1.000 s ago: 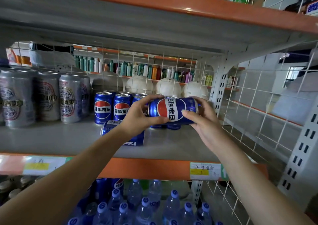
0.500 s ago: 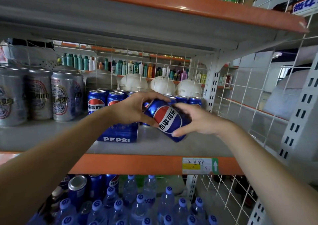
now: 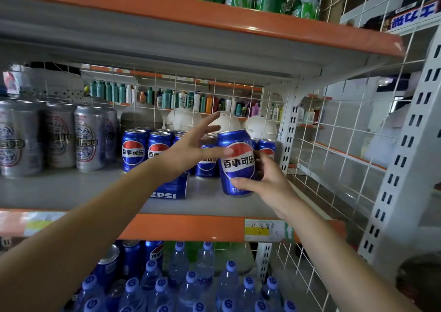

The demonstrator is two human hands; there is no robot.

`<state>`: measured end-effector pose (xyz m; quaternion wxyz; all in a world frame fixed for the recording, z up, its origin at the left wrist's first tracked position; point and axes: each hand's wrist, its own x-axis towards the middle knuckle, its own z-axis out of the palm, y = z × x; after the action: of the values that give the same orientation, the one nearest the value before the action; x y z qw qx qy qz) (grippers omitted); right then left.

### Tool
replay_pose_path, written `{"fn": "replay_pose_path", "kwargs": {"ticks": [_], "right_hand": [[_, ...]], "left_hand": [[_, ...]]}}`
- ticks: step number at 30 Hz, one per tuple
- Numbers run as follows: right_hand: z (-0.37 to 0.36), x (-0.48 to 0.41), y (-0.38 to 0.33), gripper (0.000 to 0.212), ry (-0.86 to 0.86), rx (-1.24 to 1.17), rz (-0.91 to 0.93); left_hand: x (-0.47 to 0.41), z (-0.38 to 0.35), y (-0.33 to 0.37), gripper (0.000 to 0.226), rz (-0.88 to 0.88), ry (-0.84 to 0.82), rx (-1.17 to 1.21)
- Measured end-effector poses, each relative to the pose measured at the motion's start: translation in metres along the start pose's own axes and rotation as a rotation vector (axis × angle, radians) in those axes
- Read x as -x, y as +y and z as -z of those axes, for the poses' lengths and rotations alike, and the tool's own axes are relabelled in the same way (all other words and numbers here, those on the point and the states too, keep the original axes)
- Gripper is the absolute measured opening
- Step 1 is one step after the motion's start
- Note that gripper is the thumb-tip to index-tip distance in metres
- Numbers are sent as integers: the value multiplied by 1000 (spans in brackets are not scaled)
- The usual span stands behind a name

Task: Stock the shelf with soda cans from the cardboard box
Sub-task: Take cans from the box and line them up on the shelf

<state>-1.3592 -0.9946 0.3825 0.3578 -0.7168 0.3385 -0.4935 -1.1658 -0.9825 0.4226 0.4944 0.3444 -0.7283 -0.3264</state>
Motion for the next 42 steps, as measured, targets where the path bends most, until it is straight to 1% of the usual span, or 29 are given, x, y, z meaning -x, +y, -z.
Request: {"fn": "replay_pose_path", "kwargs": {"ticks": [2,4,7,8,12,14,16,18,19,21,23,24,25,27,28,29,32,34,36,39,40,42], "right_hand": [[-5,3,4,56,52,-62,19],[-9,6,7,59,88,-105,58],[-13,9,11,59,130,-175,109],[-14,10,12,59,133,-185,111],[-17,13,15,59,132,-194,107],[-17,15,16,59,123,-187,108],[-16,17,16,56,111,-141,111],[-11,19,12,55,81,-91,107],[-8,19,10,61,69,-72,103],[1,18,9,83,73,-46,75],[5,20,8,100,70,9,44],[4,22,7,104,56,51,28],[2,23,8,101,45,82,16],[-3,24,9,77,59,97,12],[-4,23,11,68,75,100,16],[-5,22,11,64,97,113,16],[-5,18,14,64,125,120,-5],[-5,15,15,64,131,114,-17],[-5,12,16,65,166,127,0],[-1,4,19,69,237,145,30],[1,2,20,68,255,137,21],[8,-3,25,63,286,122,-7]], "left_hand": [[1,-10,-6,79,96,81,182],[-2,-20,-10,74,170,93,290],[-4,-33,-10,46,184,84,343],[-4,-37,-9,41,185,79,348],[-4,-42,-10,35,158,65,350],[-3,-43,-11,41,151,75,335],[-2,-43,-13,42,147,87,347],[0,-43,-16,36,142,100,371],[1,-43,-16,35,141,110,374],[0,-42,-18,35,138,127,372],[0,-43,-19,31,144,150,389],[-1,-45,-19,28,152,162,398],[-1,-46,-18,27,164,171,406],[-1,-51,-18,30,181,168,407],[-2,-53,-18,31,185,164,401],[-2,-54,-18,32,189,162,396],[-3,-57,-19,36,208,159,400],[-5,-56,-20,43,232,149,397],[-8,-55,-19,56,234,141,382],[-11,-52,-20,89,198,166,317],[-11,-51,-20,94,183,174,271],[-8,-49,-22,86,176,183,157]]}}
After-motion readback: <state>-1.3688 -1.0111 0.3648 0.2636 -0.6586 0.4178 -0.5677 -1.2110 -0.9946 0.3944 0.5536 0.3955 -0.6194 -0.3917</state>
